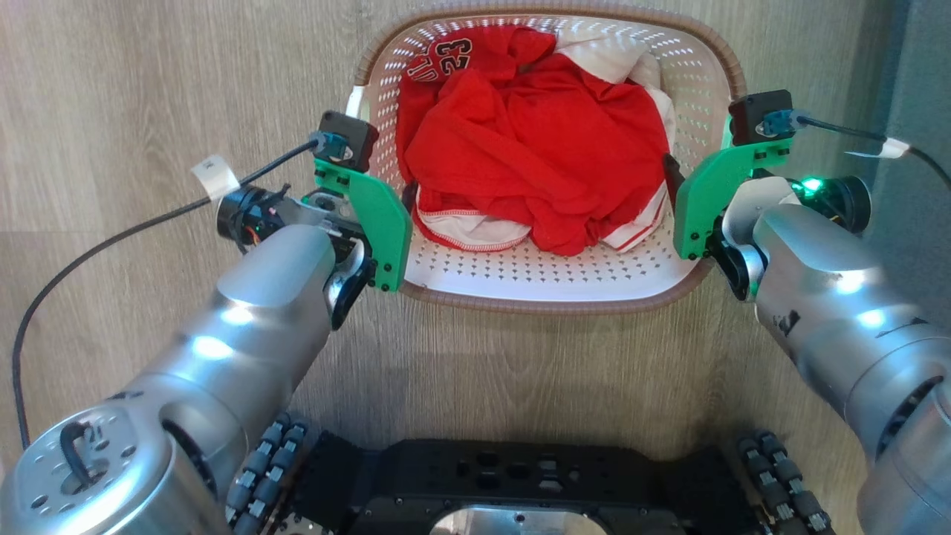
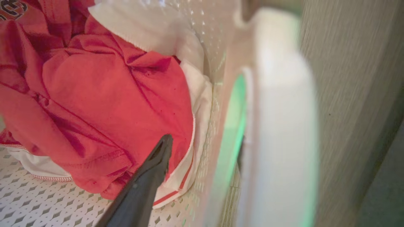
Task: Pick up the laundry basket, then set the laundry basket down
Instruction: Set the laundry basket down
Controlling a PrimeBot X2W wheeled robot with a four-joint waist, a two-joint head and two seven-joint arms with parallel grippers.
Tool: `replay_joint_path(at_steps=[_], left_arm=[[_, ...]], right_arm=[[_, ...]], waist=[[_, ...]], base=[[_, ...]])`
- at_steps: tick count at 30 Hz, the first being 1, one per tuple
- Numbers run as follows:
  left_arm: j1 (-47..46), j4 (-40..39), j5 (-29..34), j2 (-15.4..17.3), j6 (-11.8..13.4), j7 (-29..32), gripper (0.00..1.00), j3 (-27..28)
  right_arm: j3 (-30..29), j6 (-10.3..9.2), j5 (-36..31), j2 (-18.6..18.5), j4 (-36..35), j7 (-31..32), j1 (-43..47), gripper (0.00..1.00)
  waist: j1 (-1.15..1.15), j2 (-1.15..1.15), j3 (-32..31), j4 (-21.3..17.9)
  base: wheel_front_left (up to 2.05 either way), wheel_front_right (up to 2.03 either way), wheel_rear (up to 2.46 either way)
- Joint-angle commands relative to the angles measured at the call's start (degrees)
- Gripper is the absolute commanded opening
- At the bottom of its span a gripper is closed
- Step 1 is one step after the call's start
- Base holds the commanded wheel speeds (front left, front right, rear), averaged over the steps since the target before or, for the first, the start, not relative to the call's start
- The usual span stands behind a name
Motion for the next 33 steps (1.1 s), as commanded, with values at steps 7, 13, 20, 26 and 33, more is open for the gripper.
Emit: replay_joint_path(at_steps=[7,13,20,26,33], left_arm=[[1.6,0.6,-0.9,0.7,0.5,-0.8,1.00,0.3],[3.9,0.8,-1.6,0.7,0.3,0.5,1.00,0.3],[8.0,1.7,-1.4,0.7,-0.3,1.9,1.00,0.2],[12.8,1.9,0.7,0.7,-0.9,2.3,1.00,0.2],[16.7,3.2,1.2,0.7,-0.5,-2.8,1.00,0.4]], right_arm=[[-0.3,0.40,0.3,0.5,0.4,0.2,4.0,1.00],[-0.5,0.40,0.2,0.4,0.4,0.7,5.7,1.00],[-0.8,0.40,0.2,0.8,0.5,1.0,9.0,1.00],[-1.0,0.40,0.2,1.9,0.5,-0.4,12.9,1.00],[-1.4,0.40,0.7,2.9,0.3,-3.6,16.3,1.00]], waist=[[0.00,0.00,-2.9,-0.1],[0.00,0.00,-7.5,-0.1],[0.00,0.00,-16.1,-0.8],[0.00,0.00,-24.8,-1.2],[0.00,0.00,-34.4,-1.5]], base=[[0.00,0.00,0.00],[0.00,0.00,0.00],[0.00,0.00,0.00],[0.00,0.00,0.00],[0.00,0.00,0.00]])
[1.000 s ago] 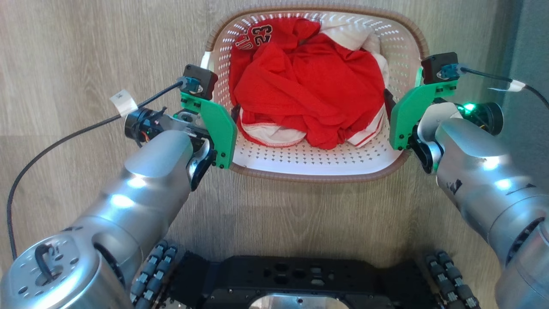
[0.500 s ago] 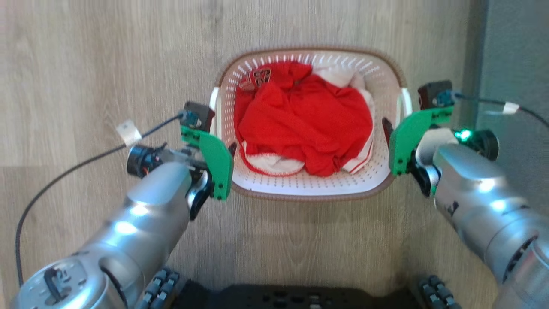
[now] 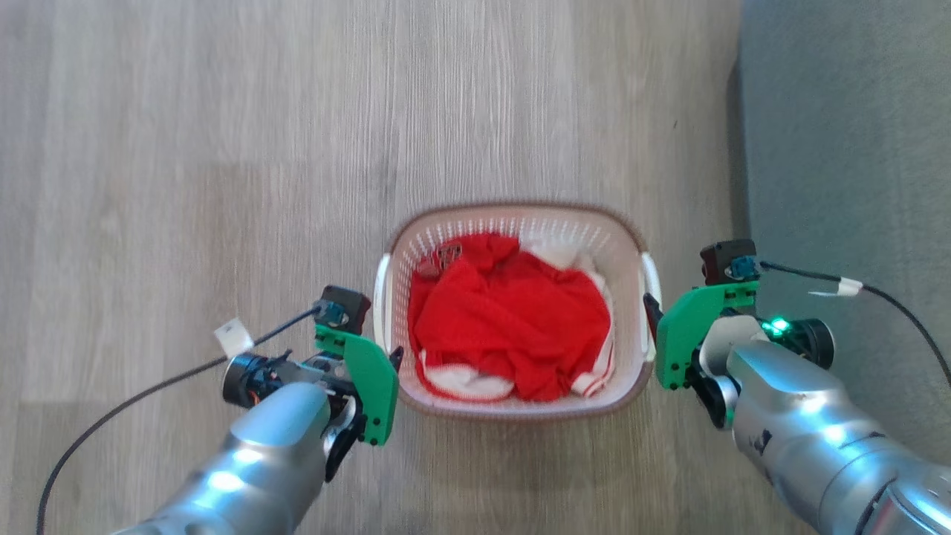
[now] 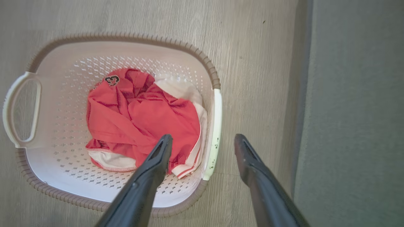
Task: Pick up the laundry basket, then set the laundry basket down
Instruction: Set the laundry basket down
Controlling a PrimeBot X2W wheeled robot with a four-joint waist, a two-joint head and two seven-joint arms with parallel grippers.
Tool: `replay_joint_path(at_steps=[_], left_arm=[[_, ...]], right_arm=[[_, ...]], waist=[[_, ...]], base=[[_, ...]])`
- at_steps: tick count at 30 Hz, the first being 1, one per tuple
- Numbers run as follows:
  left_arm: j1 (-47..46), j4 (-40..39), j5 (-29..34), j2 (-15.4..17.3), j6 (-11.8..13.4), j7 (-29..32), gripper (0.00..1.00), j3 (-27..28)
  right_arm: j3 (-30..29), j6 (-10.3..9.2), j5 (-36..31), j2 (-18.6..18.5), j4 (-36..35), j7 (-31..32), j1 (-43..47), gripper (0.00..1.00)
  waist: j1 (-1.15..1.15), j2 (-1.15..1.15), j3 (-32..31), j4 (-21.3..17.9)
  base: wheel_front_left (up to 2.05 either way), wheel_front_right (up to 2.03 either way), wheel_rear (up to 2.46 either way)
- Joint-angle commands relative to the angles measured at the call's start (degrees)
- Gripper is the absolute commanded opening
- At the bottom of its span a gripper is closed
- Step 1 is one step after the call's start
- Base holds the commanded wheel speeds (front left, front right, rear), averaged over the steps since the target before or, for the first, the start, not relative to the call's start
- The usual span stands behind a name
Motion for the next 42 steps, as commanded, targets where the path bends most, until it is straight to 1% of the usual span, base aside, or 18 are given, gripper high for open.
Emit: replay_joint_path(at_steps=[1,4,5,9,10,11,14,17,19,21,23,25,28,31,34,37,40,42], left_arm=[[0.0,0.2,-0.3,0.8,0.4,-2.5,1.00,0.9],[0.5,0.8,-0.6,0.8,0.7,-6.4,1.00,1.6],[0.5,0.8,-0.6,0.8,0.7,-6.4,1.00,1.6],[0.0,0.4,0.2,0.9,0.7,-9.5,1.00,2.9],[-1.1,-0.9,1.0,1.5,1.8,-9.7,1.00,4.3],[-2.2,-3.7,2.1,2.5,3.8,-9.8,1.00,7.1],[-0.1,-15.1,9.0,6.5,9.3,-9.8,1.00,17.2],[6.5,-27.3,17.8,9.3,13.8,-9.8,1.00,28.2],[11.4,-34.6,23.5,9.8,15.4,-9.8,1.00,34.7],[15.8,-40.8,28.4,9.4,15.9,-9.8,1.00,40.2],[19.6,-45.7,32.5,8.6,15.5,-9.8,1.00,44.7],[22.6,-49.4,36.1,7.7,14.7,-9.8,1.00,48.2],[26.6,-54.0,39.3,5.7,13.4,-9.8,1.00,53.7],[30.0,-58.1,42.3,3.9,11.8,-9.8,1.00,58.1],[33.0,-62.5,45.8,2.5,10.2,-9.8,1.00,60.4],[36.0,-65.8,46.7,1.3,8.7,-9.8,1.00,62.2],[38.4,-66.9,47.0,0.9,7.3,-9.8,1.00,62.9],[39.5,-66.8,47.4,0.8,5.7,-9.8,1.00,62.4]], right_arm=[[-0.1,0.40,0.4,0.7,-0.3,-1.7,2.0,1.00],[-0.7,0.40,0.4,0.7,-1.0,-3.3,2.5,1.00],[-0.7,0.40,0.4,0.7,-1.0,-3.3,2.5,1.00],[-2.8,0.40,0.2,0.0,-3.4,-4.2,2.7,1.00],[-4.4,0.40,-0.4,-0.7,-4.5,-4.2,1.9,1.00],[-6.6,0.40,-1.5,-1.5,-5.8,-4.2,1.1,1.00],[-15.8,0.40,-7.6,-4.4,-12.3,-4.2,1.2,1.00],[-28.4,0.40,-18.1,-6.7,-21.2,-4.3,5.2,1.00],[-37.4,0.40,-25.5,-6.5,-27.6,-4.3,10.2,1.00],[-45.0,0.40,-32.9,-5.2,-34.1,-4.3,15.4,1.00],[-50.6,0.40,-39.1,-3.1,-40.1,-4.3,20.2,1.00],[-54.4,0.40,-43.8,-1.2,-45.2,-4.3,24.2,1.00],[-57.9,0.40,-48.1,0.8,-52.2,-4.3,28.6,1.00],[-59.5,0.40,-50.3,1.8,-59.5,-4.3,32.2,1.00],[-61.0,0.40,-52.3,2.2,-65.7,-4.3,36.0,1.00],[-62.5,0.40,-53.9,2.5,-70.1,-4.3,39.4,1.00],[-63.5,0.40,-54.5,2.6,-71.3,-4.3,42.5,1.00],[-63.7,0.40,-54.6,2.7,-71.3,-4.3,43.9,1.00]], waist=[[0.01,-0.01,-6.3,-0.2],[0.01,-0.01,-9.7,-0.3],[0.01,-0.01,-9.7,-0.3],[0.01,-0.01,-13.6,-0.2],[0.01,-0.01,-14.5,-0.2],[0.01,-0.01,-15.3,-0.2],[0.01,-0.01,-18.4,-0.1],[0.01,-0.01,-21.0,0.0],[0.01,-0.01,-22.6,0.2],[0.01,-0.01,-23.8,0.3],[0.01,-0.01,-24.5,0.4],[0.01,-0.01,-25.2,0.4],[0.01,-0.01,-25.8,0.4],[0.01,-0.01,-26.2,0.4],[0.01,-0.01,-26.3,0.5],[0.01,-0.01,-26.4,0.7],[0.01,-0.01,-26.6,0.9],[0.01,-0.01,-26.6,1.0]], base=[[0.00,0.00,0.00],[0.00,0.00,0.00],[0.00,0.00,0.00],[0.00,0.00,0.00],[0.00,0.00,0.00],[0.00,0.00,0.00],[0.00,0.00,0.00],[0.00,0.00,0.00],[0.00,0.00,0.00],[0.00,0.00,0.00],[0.00,0.00,0.00],[0.00,0.00,0.00],[0.00,0.00,0.00],[0.00,0.00,0.00],[0.00,0.00,0.00],[0.00,0.00,0.00],[0.00,0.00,0.00],[0.00,0.00,0.00]])
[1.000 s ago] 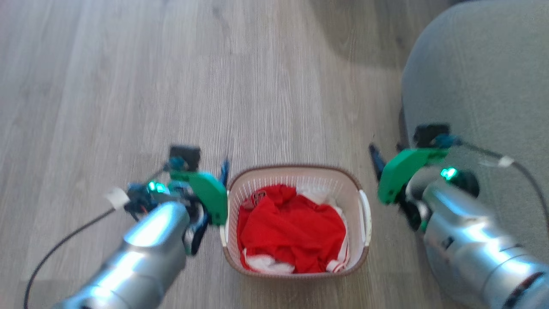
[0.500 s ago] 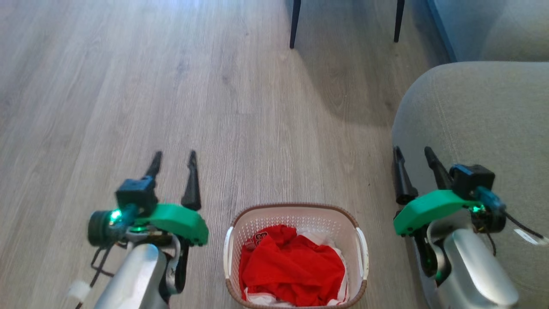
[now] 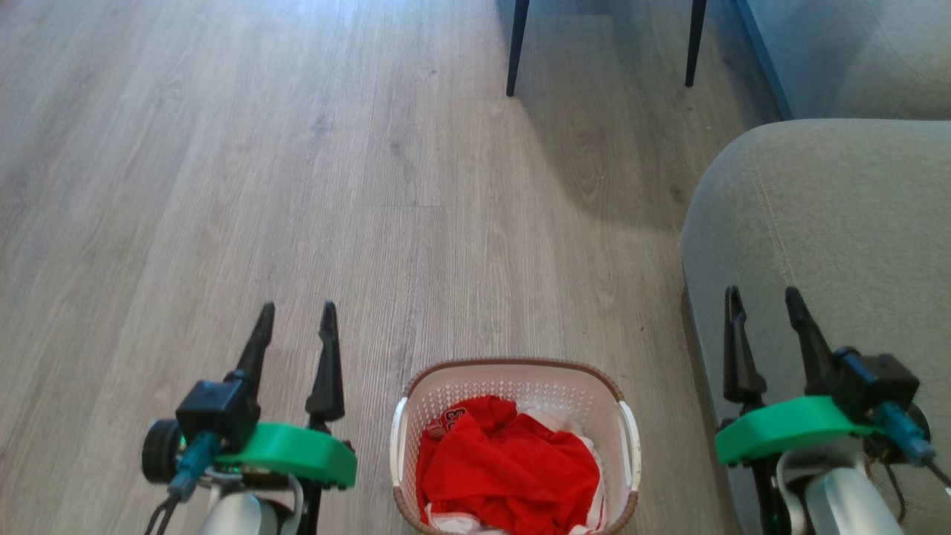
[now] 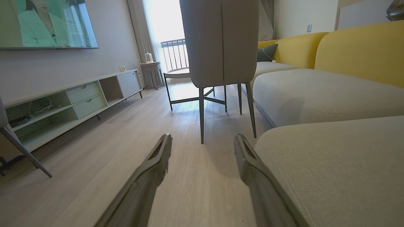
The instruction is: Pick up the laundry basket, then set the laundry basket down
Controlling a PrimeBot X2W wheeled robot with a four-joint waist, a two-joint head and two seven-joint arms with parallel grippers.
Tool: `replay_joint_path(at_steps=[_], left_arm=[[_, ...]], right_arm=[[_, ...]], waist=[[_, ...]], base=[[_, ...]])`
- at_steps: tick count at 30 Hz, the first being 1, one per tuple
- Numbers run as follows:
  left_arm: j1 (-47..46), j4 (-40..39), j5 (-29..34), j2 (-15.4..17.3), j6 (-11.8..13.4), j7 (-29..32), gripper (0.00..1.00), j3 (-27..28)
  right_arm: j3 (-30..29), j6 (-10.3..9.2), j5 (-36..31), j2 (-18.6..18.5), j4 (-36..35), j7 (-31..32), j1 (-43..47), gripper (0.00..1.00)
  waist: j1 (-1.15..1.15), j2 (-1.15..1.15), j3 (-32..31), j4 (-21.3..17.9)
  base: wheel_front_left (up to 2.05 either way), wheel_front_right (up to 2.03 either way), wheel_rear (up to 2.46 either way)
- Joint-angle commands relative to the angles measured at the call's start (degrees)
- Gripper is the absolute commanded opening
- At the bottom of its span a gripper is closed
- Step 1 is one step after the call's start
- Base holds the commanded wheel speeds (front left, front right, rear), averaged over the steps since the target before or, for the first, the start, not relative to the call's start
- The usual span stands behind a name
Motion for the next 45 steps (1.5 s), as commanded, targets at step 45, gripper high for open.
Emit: replay_joint_path(at_steps=[45], left_arm=[[0.4,1.6,0.4,-0.3,-1.5,-0.5,1.00,0.4]], right_arm=[[2.5,0.40,-4.6,0.4,1.7,-0.6,0.3,1.00]], waist=[[0.01,0.00,0.7,-0.3]], base=[[0.00,0.00,0.00]])
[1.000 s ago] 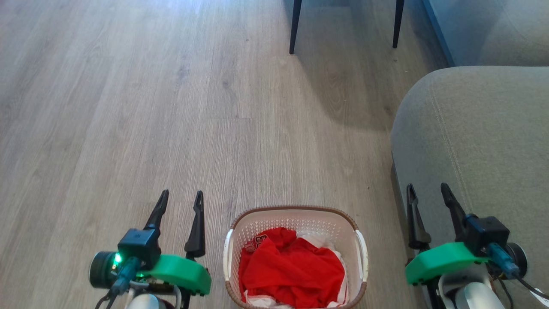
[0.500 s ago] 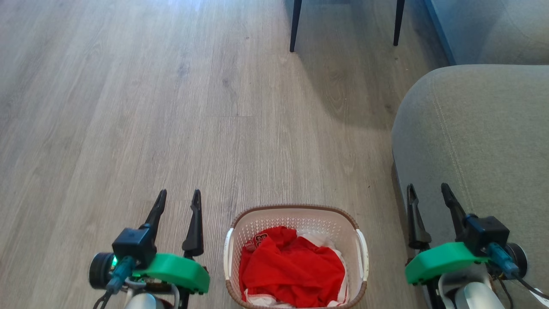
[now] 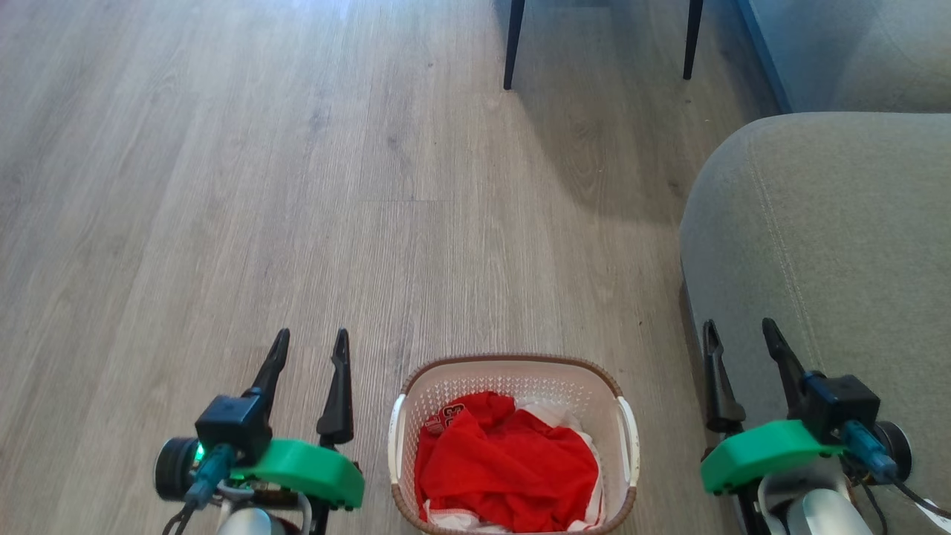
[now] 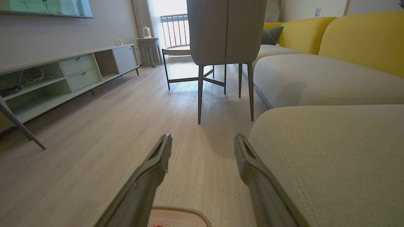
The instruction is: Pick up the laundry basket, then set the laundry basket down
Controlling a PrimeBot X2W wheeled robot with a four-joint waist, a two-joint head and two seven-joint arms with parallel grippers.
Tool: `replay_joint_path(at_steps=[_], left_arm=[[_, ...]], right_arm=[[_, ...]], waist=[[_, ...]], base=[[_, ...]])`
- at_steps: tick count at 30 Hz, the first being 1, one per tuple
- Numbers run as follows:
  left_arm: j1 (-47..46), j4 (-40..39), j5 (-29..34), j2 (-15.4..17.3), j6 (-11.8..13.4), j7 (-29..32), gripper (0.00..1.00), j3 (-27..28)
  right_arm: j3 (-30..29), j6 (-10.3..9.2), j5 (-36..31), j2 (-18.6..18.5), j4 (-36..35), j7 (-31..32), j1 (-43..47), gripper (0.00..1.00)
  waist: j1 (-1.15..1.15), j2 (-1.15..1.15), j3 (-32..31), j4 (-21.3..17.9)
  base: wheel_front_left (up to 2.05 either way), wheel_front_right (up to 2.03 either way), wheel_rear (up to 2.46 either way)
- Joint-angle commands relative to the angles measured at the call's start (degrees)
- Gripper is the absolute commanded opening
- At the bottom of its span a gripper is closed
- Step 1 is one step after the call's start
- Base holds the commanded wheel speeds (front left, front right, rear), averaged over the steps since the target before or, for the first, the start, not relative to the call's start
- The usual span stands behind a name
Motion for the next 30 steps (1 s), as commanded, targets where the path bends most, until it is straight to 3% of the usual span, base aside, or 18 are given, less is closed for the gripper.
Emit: replay_joint_path(at_steps=[1,30], left_arm=[[-1.5,-1.9,0.1,-0.3,0.3,-0.5,1.00,1.6],[-1.6,-1.6,-0.4,-0.3,0.0,-0.5,1.00,1.8]], right_arm=[[1.3,0.40,-0.6,-0.2,-1.6,-0.6,-2.3,1.00],[1.4,0.40,-0.6,-0.2,-1.0,-0.6,-2.5,1.00]], waist=[[0.00,0.00,0.0,0.0],[0.00,0.00,-0.2,0.0]], base=[[0.00,0.00,0.00],[0.00,0.00,0.00]])
